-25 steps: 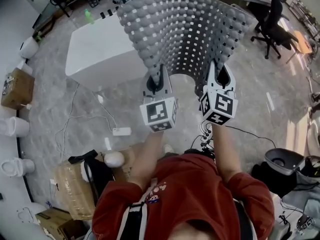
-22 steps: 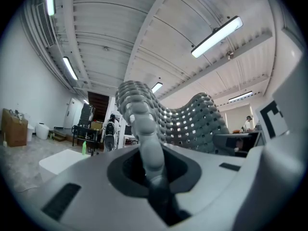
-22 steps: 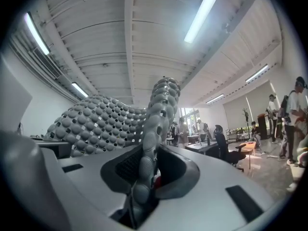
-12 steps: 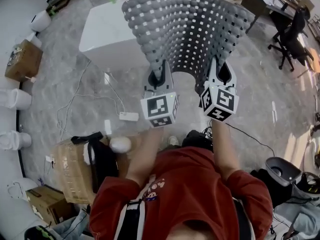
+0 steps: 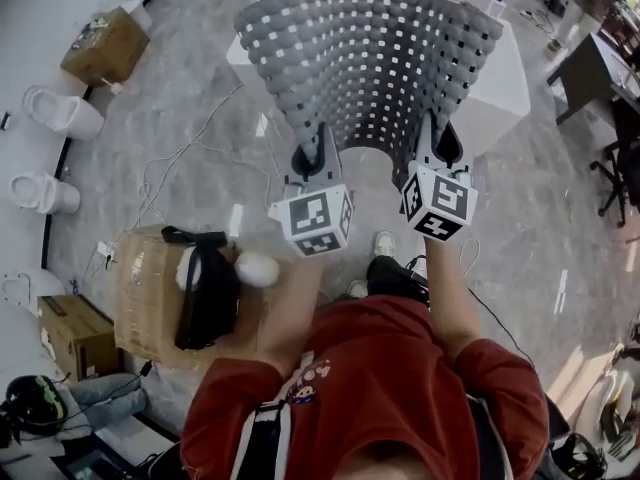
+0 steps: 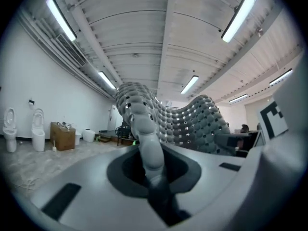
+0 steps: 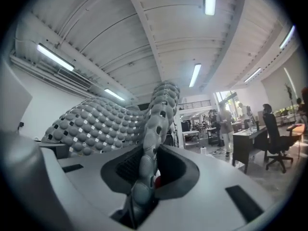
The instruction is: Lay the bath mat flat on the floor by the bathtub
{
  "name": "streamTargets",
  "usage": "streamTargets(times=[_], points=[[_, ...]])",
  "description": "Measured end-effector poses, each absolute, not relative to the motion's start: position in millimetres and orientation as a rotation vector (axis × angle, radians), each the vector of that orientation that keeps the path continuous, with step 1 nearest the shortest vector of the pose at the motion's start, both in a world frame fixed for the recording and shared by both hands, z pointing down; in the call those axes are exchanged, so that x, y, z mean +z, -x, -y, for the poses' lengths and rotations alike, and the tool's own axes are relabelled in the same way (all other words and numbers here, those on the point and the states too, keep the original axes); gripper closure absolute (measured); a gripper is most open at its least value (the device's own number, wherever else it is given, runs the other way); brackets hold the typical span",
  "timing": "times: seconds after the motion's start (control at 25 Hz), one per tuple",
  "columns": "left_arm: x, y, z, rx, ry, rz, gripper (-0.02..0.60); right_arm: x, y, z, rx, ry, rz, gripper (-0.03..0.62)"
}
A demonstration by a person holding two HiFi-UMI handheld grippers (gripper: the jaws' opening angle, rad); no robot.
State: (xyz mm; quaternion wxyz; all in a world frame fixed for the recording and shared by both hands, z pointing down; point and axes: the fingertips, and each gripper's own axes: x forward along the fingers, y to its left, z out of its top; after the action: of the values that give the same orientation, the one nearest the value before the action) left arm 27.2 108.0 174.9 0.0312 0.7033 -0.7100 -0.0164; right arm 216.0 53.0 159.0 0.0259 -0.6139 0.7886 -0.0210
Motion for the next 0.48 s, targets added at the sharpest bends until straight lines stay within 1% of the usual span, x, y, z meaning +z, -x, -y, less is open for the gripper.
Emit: streamTargets(times=[0.28,0.48], points=[[190.0,24.3,-72.7,-0.010,-1.984,2.336,0.529,176.4,-156.1,8.8,-0.103,1.724,-2.580,0.514],[183.8,34.1,-44.7,-0.009,-1.867,2.404,0.529,169.6,-141.2,53.8,-0.131,1.624,-2.657,0.514]])
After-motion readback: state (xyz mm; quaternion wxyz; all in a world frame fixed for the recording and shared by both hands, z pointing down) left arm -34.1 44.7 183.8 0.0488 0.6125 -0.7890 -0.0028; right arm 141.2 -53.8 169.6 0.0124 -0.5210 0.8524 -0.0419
